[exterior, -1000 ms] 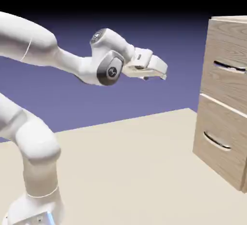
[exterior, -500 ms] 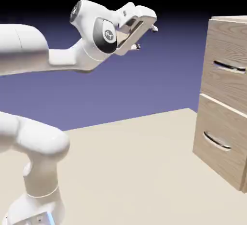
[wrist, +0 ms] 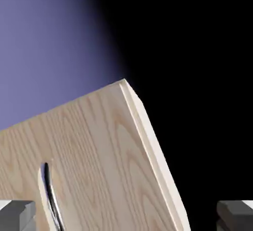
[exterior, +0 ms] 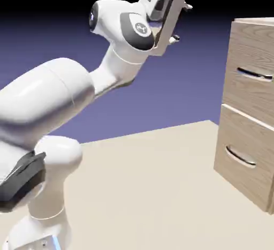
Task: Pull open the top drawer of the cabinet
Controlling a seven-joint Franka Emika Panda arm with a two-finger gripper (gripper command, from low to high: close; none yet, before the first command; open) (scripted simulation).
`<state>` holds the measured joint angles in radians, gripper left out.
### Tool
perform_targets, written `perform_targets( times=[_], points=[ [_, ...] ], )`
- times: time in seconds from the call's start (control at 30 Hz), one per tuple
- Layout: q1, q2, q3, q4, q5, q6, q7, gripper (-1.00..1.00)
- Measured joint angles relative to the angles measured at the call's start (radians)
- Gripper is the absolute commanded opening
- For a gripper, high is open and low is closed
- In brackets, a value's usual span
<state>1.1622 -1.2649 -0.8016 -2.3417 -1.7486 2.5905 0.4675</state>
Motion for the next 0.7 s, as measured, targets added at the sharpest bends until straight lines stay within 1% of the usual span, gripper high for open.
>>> perform_targets(
  times=[0.7],
  points=[
    [0.601, -0.363, -0.419, 0.245, -0.913, -0.233, -0.143, 0.00]
  ],
)
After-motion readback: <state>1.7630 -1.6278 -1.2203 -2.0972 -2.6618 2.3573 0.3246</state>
